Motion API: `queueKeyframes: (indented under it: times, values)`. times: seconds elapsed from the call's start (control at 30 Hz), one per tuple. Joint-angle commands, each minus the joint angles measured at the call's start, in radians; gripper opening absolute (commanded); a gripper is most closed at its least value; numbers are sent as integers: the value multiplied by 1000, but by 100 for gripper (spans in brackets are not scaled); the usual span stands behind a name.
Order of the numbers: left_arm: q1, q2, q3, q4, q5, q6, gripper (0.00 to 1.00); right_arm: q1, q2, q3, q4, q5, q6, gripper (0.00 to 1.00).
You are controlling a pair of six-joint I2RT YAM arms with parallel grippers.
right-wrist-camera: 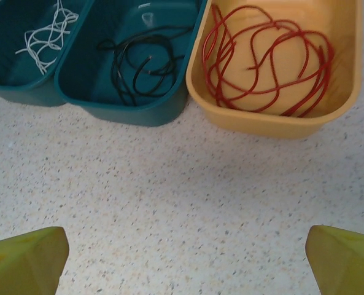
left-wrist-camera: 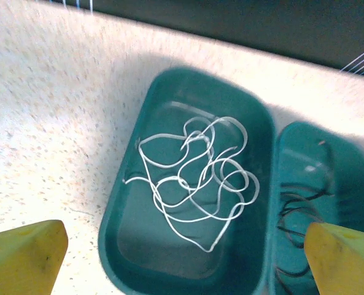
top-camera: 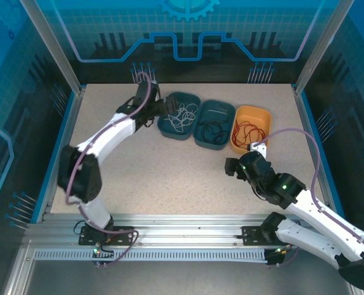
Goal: Untangle the cables
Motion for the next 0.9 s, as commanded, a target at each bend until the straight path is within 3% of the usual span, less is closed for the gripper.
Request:
queueKeyframes:
  times: [0.0,0.23,0.43,0.7,0.87]
  values:
    - [-4,-128,-137,59,-66,10,99,-23,-33,-47,77,76,-109,100]
    - [7,-422,-531,222,-251,29,99,-92,-89,-170,346,94,-372,100]
    - [31,-519,-717,287,-345,81,99,-247,-62,-255,561,1,-521,100]
    - [94,-601,-969,615,-384,211,99,-440,13,-323,779,-179,-661,100]
    - [166,-585,-1078,904,-298,356,99,-502,42,-385,928,-214,-715,100]
